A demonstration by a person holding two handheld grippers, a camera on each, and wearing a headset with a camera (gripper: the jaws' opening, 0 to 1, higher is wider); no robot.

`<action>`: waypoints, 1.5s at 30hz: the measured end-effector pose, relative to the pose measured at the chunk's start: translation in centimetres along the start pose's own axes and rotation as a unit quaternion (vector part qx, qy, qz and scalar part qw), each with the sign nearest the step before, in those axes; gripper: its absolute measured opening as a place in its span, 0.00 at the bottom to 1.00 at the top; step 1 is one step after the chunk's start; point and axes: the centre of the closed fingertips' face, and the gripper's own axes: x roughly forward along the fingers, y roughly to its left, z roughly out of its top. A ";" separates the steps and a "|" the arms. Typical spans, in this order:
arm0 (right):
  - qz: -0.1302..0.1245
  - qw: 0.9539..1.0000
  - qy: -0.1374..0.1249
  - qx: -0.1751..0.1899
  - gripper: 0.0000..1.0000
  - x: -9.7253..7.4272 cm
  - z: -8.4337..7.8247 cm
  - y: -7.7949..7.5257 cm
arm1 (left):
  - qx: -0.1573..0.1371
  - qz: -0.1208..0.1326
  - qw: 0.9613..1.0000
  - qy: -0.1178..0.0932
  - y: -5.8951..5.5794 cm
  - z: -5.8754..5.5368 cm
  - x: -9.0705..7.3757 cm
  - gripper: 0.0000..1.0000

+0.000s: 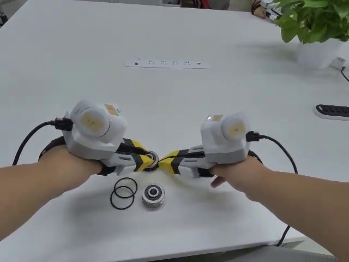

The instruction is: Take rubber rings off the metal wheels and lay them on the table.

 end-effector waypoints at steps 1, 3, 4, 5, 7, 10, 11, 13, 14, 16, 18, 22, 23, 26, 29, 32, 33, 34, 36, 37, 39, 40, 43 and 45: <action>0.000 1.000 0.000 0.007 0.00 0.0 0.0 0.0 | 0.000 0.000 1.000 0.000 0.0 0.0 0.0 0.13; -0.002 1.000 -0.003 0.019 0.00 -0.1 0.1 -0.2 | 0.000 0.000 1.000 0.001 0.0 0.0 0.0 0.13; -0.004 1.000 -0.006 0.027 0.00 -0.1 0.1 -0.3 | 0.001 0.000 1.000 0.002 0.0 -0.1 0.0 0.13; -0.004 0.999 -0.010 0.039 0.00 -0.2 0.2 -0.5 | 0.002 0.000 1.000 0.002 0.0 -0.1 -0.1 0.13; -0.003 0.998 -0.014 0.058 0.00 -0.3 0.3 -0.6 | 0.004 0.000 1.000 0.003 0.0 -0.1 -0.1 0.13; -0.003 0.997 -0.020 0.069 0.00 -0.4 0.5 -0.6 | 0.005 0.002 1.000 0.004 0.0 -0.2 -0.1 0.13; -0.003 0.997 -0.022 0.072 0.00 -0.4 0.6 -0.5 | 0.005 0.002 1.000 0.004 0.0 -0.2 -0.1 0.13; -0.002 0.996 -0.026 0.081 0.00 -0.4 0.7 -0.5 | 0.005 0.003 1.000 0.005 0.0 -0.2 -0.1 0.13; -0.002 0.996 -0.027 0.082 0.00 -0.5 0.8 -0.5 | 0.005 0.004 1.000 0.006 0.0 -0.2 -0.1 0.13; -0.002 0.995 -0.035 0.092 0.00 -0.5 1.0 -0.4 | 0.006 0.006 1.000 0.007 0.0 -0.2 -0.1 0.13; -0.002 0.995 -0.036 0.095 0.00 -0.5 1.1 -0.3 | 0.010 0.007 1.000 0.008 -0.1 -0.2 0.0 0.13; -0.002 0.994 -0.037 0.100 0.00 -0.5 1.3 -0.3 | 0.011 0.011 1.000 0.009 -0.1 -0.2 0.0 0.13; -0.002 0.994 -0.037 0.104 0.00 -0.5 1.3 -0.2 | 0.011 0.011 1.000 0.010 -0.1 -0.2 0.0 0.13; -0.002 0.994 -0.037 0.107 0.00 -0.4 1.3 -0.2 | 0.013 0.013 1.000 0.012 0.0 -0.2 0.0 0.12; 0.000 0.993 -0.037 0.108 0.00 -0.5 1.4 -0.1 | 0.013 0.013 1.000 0.013 0.0 -0.2 0.0 0.12; 0.002 0.994 -0.037 0.107 0.00 -0.5 1.4 0.0 | 0.015 0.012 1.000 0.014 -0.1 -0.2 0.0 0.12; 0.004 0.994 -0.036 0.105 0.00 -0.5 1.5 0.1 | 0.016 0.012 1.000 0.014 -0.1 -0.2 0.0 0.12; 0.005 0.994 -0.036 0.101 0.00 -0.5 1.5 0.2 | 0.016 0.012 1.000 0.014 -0.1 -0.2 0.0 0.12; 0.007 0.994 -0.035 0.099 0.00 -0.5 1.5 0.3 | 0.017 0.012 1.000 0.014 -0.1 -0.2 0.1 0.12; 0.008 0.994 -0.035 0.099 0.00 -0.5 1.5 0.3 | 0.017 0.012 1.000 0.014 -0.1 -0.2 0.1 0.12; 0.011 0.995 -0.035 0.094 0.00 -0.5 1.6 0.5 | 0.016 0.013 1.000 0.013 0.0 -0.3 0.1 0.12; 0.012 0.995 -0.034 0.088 0.00 -0.5 1.6 0.6 | 0.016 0.013 1.000 0.013 0.0 -0.2 0.1 0.12; 0.018 0.996 -0.032 0.078 0.00 -0.3 1.8 1.0 | 0.016 0.012 1.000 0.012 -0.1 -0.2 0.1 0.12; 0.029 0.996 -0.039 0.080 0.00 -0.3 2.1 1.4 | 0.016 0.011 1.000 0.012 -0.2 -0.2 0.1 0.12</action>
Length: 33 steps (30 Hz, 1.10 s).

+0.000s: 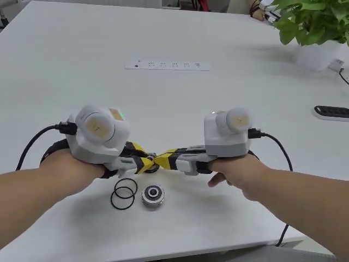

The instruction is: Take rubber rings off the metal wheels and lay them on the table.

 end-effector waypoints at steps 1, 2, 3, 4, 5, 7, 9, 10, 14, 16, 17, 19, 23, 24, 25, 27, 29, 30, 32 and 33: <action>0.006 1.000 -0.004 0.001 0.00 0.1 0.3 0.4 | 0.000 0.000 1.000 0.000 0.0 0.0 0.0 0.12; 0.004 1.000 -0.006 -0.005 0.00 0.1 0.5 0.4 | 0.000 0.001 1.000 0.000 0.0 0.0 0.0 0.12; 0.006 1.000 -0.001 -0.012 0.00 0.1 0.3 0.3 | -0.002 0.002 1.000 0.000 0.0 0.0 0.0 0.12; 0.006 1.000 -0.001 -0.010 0.00 0.0 0.3 0.3 | -0.002 0.002 1.000 -0.001 0.0 0.0 0.0 0.12; 0.005 1.000 -0.003 -0.010 0.00 0.0 0.3 0.3 | -0.002 0.003 1.000 0.000 0.0 0.0 0.0 0.12; 0.005 1.000 -0.005 -0.006 0.00 0.0 0.3 0.2 | -0.002 0.003 1.000 -0.001 0.0 0.0 0.1 0.12; 0.007 1.000 -0.008 -0.001 0.00 -0.1 0.4 0.2 | -0.004 0.003 1.000 -0.001 0.0 0.0 0.1 0.12; 0.009 1.000 -0.009 0.001 0.00 -0.2 0.4 0.2 | -0.003 0.003 1.000 -0.001 0.0 0.0 0.1 0.12; 0.015 1.000 -0.016 0.016 0.00 -0.4 0.5 0.2 | -0.005 0.003 1.000 -0.002 0.1 0.0 0.1 0.12; 0.019 0.999 -0.019 0.030 0.00 -0.4 0.5 0.2 | -0.007 0.004 1.000 -0.003 0.1 0.0 0.1 0.13; 0.018 0.999 -0.019 0.028 0.00 -0.4 0.5 0.2 | -0.008 0.004 1.000 -0.003 0.1 0.0 0.1 0.13; 0.013 0.999 -0.017 0.026 0.00 -0.4 0.5 0.0 | -0.010 0.007 1.000 -0.002 0.1 0.0 0.1 0.13; -0.005 1.000 -0.009 0.016 0.00 -0.2 0.1 -0.7 | -0.015 0.010 1.000 -0.006 0.1 0.0 0.1 0.13; -0.006 1.000 -0.009 0.015 0.00 -0.2 0.0 -0.6 | -0.015 0.010 1.000 -0.007 0.1 0.0 0.1 0.13; -0.009 1.000 -0.008 0.013 0.00 -0.2 0.0 -0.7 | -0.016 0.010 1.000 -0.009 0.2 0.0 0.1 0.13; -0.011 1.000 -0.008 0.011 0.00 -0.2 0.1 -0.8 | -0.014 0.011 1.000 -0.009 0.2 0.0 0.1 0.13; -0.013 1.000 -0.008 0.011 0.00 -0.1 0.1 -0.8 | -0.011 0.010 1.000 -0.008 0.1 0.1 0.0 0.13; -0.011 1.000 -0.009 0.011 0.00 -0.1 0.1 -0.8 | -0.012 0.010 1.000 -0.007 0.0 0.1 0.0 0.13; -0.012 1.000 -0.008 0.011 0.00 -0.1 0.1 -0.8 | -0.015 0.009 1.000 -0.006 -0.1 0.1 0.0 0.14; -0.011 1.000 -0.008 0.011 0.00 -0.1 0.1 -0.7 | -0.016 0.008 1.000 -0.006 -0.1 0.1 0.0 0.14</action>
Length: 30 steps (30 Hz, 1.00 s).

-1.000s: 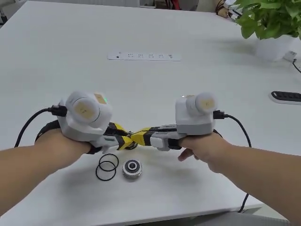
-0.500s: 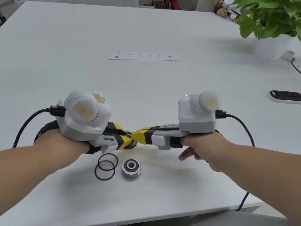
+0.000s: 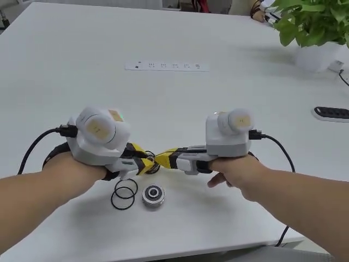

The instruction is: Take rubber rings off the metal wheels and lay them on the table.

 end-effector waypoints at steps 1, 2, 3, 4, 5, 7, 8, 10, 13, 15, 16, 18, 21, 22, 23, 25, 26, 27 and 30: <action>0.000 1.000 0.000 0.000 0.00 0.0 0.0 0.0 | -0.003 -0.002 1.000 0.000 -0.1 0.0 -0.1 0.14; 0.000 1.000 0.000 0.000 0.00 0.0 0.0 0.0 | -0.005 -0.002 1.000 -0.001 -0.1 0.0 -0.2 0.14; 0.000 1.000 0.000 0.000 0.00 0.0 0.0 0.0 | -0.006 -0.004 1.000 -0.003 -0.1 0.0 -0.3 0.15; 0.000 1.000 -0.001 0.001 0.00 0.0 0.0 0.1 | -0.006 -0.006 1.000 -0.005 -0.2 0.0 -0.4 0.16; 0.000 1.000 -0.001 0.001 0.00 0.0 0.1 0.0 | -0.001 -0.009 1.000 -0.005 -0.3 0.0 -0.5 0.16; 0.001 1.000 -0.002 0.001 0.00 -0.1 0.1 0.1 | 0.005 -0.011 1.000 -0.012 -0.4 0.1 -0.9 0.18; 0.001 1.000 -0.003 0.001 0.00 -0.1 0.1 0.2 | 0.005 -0.012 1.000 -0.016 -0.4 0.3 -1.0 0.19; 0.001 1.000 -0.003 0.002 0.00 -0.1 0.2 0.2 | 0.004 -0.016 1.000 -0.024 -0.5 0.6 -1.4 0.19; 0.001 1.000 -0.004 0.002 0.00 -0.2 0.2 0.2 | 0.002 -0.017 0.999 -0.035 -0.7 1.0 -1.9 0.21; 0.001 1.000 -0.006 0.003 0.00 -0.3 0.4 0.2 | 0.002 -0.019 0.999 -0.039 -0.7 1.1 -2.2 0.22; 0.001 1.000 -0.008 0.004 0.00 -0.3 0.4 0.3 | 0.003 -0.019 0.999 -0.040 -0.8 1.1 -2.3 0.23; 0.001 1.000 -0.009 0.004 0.00 -0.4 0.5 0.3 | 0.003 -0.020 0.999 -0.046 -0.8 1.3 -2.7 0.24; 0.002 1.000 -0.011 0.005 0.00 -0.5 0.6 0.5 | 0.003 -0.022 0.998 -0.054 -0.9 1.4 -3.2 0.29; 0.002 1.000 -0.011 0.005 0.00 -0.5 0.6 0.5 | 0.007 -0.023 0.998 -0.055 -1.0 1.4 -3.4 0.30; 0.003 1.000 -0.011 0.006 0.00 -0.5 0.7 0.5 | 0.009 -0.024 0.998 -0.056 -1.0 1.4 -3.6 0.31; 0.005 1.000 -0.012 0.007 0.00 -0.5 0.7 0.7 | 0.007 -0.027 0.998 -0.059 -1.0 1.4 -4.0 0.34; 0.005 1.000 -0.012 0.007 0.00 -0.5 0.8 0.8 | 0.006 -0.029 0.998 -0.061 -1.0 1.4 -4.2 0.35; 0.006 1.000 -0.013 0.007 0.00 -0.5 0.8 0.9 | 0.006 -0.031 0.997 -0.063 -1.1 1.3 -4.4 0.37; 0.008 1.000 -0.015 0.008 0.00 -0.5 1.0 1.0 | 0.004 -0.031 0.998 -0.063 -0.9 1.1 -4.8 0.42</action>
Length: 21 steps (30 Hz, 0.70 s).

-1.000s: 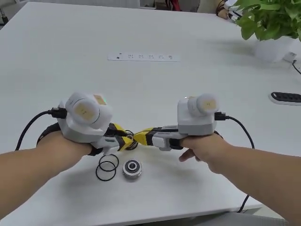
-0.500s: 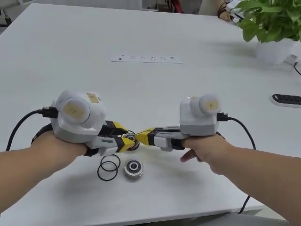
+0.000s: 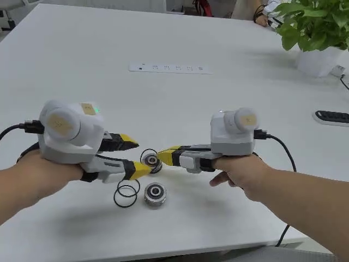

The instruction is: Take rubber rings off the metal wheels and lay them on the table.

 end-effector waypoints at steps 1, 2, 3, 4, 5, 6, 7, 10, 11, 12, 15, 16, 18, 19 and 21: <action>0.000 1.000 0.000 0.000 0.00 0.0 0.0 0.0 | -0.003 0.001 1.000 -0.001 0.1 0.0 -0.2 0.43; 0.001 1.000 -0.001 0.001 0.00 0.0 0.1 0.1 | -0.004 0.002 1.000 -0.001 0.2 0.0 -0.3 0.44; 0.002 1.000 -0.001 0.001 0.00 0.0 0.1 0.2 | -0.006 0.003 1.000 -0.003 0.2 0.0 -0.5 0.45; 0.002 1.000 -0.001 0.002 0.00 0.0 0.1 0.2 | -0.007 0.004 1.000 -0.005 0.3 0.1 -0.6 0.46; 0.003 1.000 -0.002 0.002 0.00 0.0 0.2 0.3 | -0.007 0.004 1.000 -0.006 0.3 0.1 -0.8 0.47; 0.003 1.000 -0.003 0.003 0.00 0.0 0.3 0.4 | -0.007 0.004 1.000 -0.007 0.3 0.1 -0.9 0.48; 0.004 1.000 -0.004 0.003 0.00 0.0 0.3 0.4 | -0.007 0.004 1.000 -0.009 0.3 0.2 -1.1 0.49; 0.007 1.000 -0.006 0.004 0.00 0.0 0.5 0.7 | -0.008 0.002 1.000 -0.014 0.2 0.2 -1.6 0.52; 0.007 1.000 -0.006 0.005 0.00 0.0 0.5 0.7 | -0.009 0.001 1.000 -0.014 0.2 0.1 -1.7 0.53; 0.008 1.000 -0.007 0.005 0.00 0.0 0.5 0.8 | -0.008 0.001 1.000 -0.014 0.1 0.0 -1.8 0.54; 0.011 1.000 -0.008 0.007 0.00 0.0 0.6 1.0 | -0.005 0.000 1.000 -0.015 0.1 -0.1 -2.2 0.57; 0.012 1.000 -0.008 0.007 0.00 0.1 0.7 1.0 | -0.005 0.000 1.000 -0.016 0.1 -0.2 -2.3 0.58; 0.014 1.000 -0.009 0.009 0.00 0.1 0.8 1.2 | -0.008 0.001 1.000 -0.020 0.2 -0.2 -2.7 0.60; 0.016 1.000 -0.010 0.009 0.00 0.2 0.8 1.4 | -0.009 0.002 1.000 -0.020 0.2 -0.2 -2.8 0.61; 0.018 1.000 -0.009 0.009 0.00 0.3 0.8 1.6 | -0.010 0.002 1.000 -0.025 0.3 -0.1 -3.1 0.63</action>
